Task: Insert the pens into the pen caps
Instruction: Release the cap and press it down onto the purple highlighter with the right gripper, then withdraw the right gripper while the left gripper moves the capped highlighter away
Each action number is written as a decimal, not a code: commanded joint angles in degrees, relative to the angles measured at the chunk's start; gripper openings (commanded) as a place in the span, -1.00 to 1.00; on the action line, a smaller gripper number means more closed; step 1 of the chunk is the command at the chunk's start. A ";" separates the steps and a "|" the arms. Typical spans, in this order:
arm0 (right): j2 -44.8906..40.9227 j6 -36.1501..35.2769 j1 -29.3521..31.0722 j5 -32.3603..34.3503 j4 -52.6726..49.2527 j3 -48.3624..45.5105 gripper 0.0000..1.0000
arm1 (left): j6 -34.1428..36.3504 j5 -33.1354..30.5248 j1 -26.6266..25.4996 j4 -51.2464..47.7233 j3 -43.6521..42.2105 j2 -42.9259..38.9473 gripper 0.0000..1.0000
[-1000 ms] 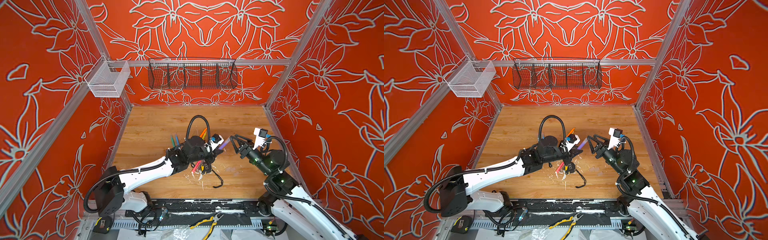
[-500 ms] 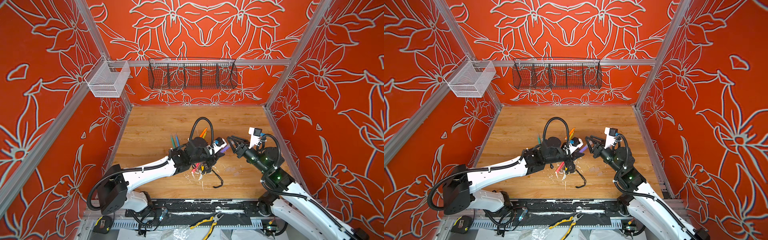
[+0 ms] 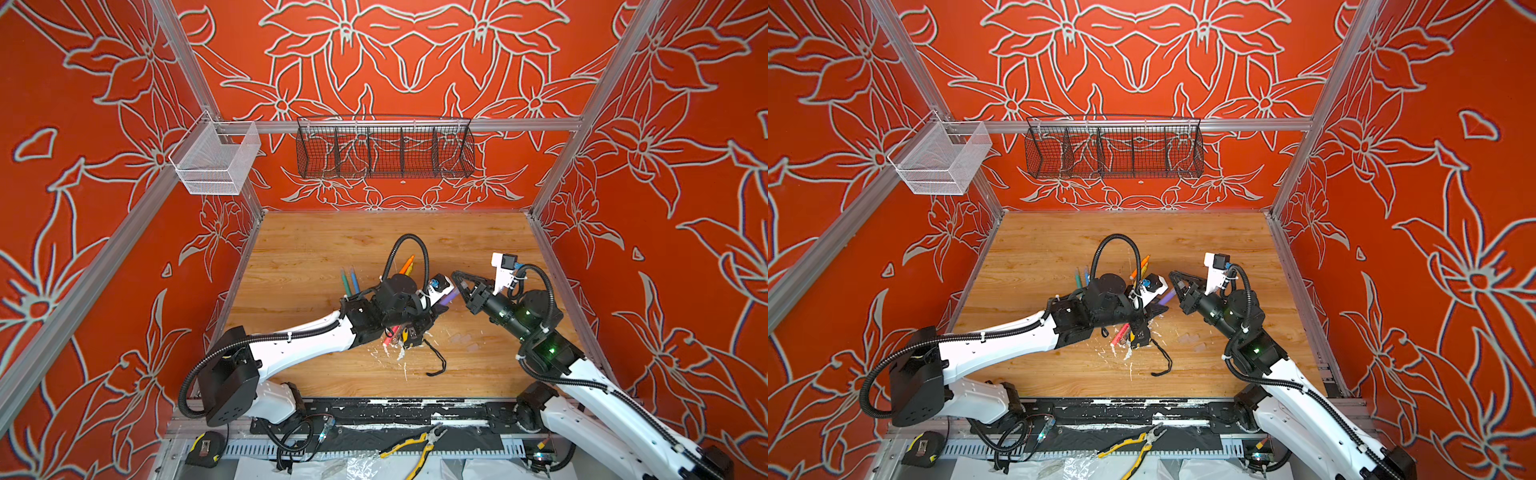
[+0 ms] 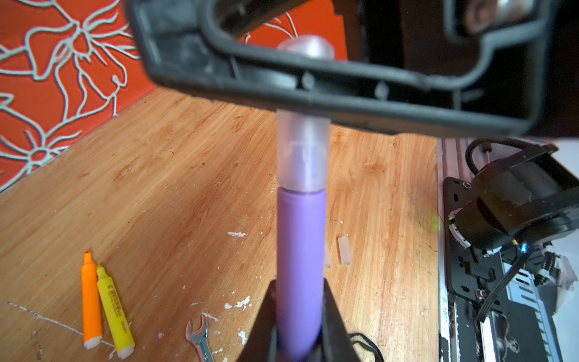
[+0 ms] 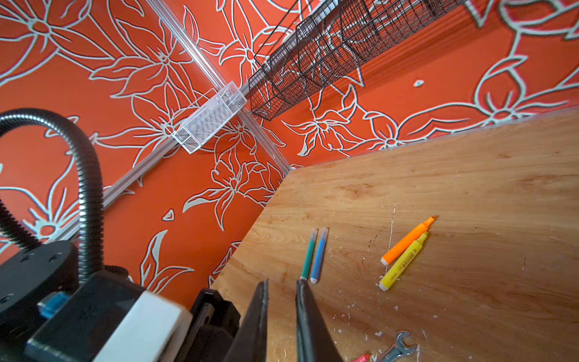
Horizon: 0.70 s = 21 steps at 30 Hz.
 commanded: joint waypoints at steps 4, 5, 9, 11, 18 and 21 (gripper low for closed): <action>2.02 1.24 0.01 -2.50 2.68 0.91 -1.00 | -2.64 -2.71 -0.34 5.13 5.79 1.26 -1.00; 2.26 1.52 0.00 -2.67 3.03 0.81 -1.00 | -2.99 -4.63 -0.34 5.29 6.80 1.62 -1.00; 2.58 1.87 0.02 -2.77 4.30 0.19 -1.00 | -3.31 -9.09 -0.25 5.08 11.18 2.76 -1.00; 2.58 1.98 0.06 -2.76 4.50 0.02 -1.00 | -3.53 -10.56 -0.25 4.64 13.47 3.41 -1.00; 4.09 3.17 0.06 -3.97 6.80 -0.63 -1.00 | -5.38 -15.45 1.30 3.28 20.70 5.52 -1.00; 5.40 3.88 0.09 -4.84 8.28 -0.93 -1.00 | -6.45 -15.17 2.67 2.75 23.02 5.90 -1.00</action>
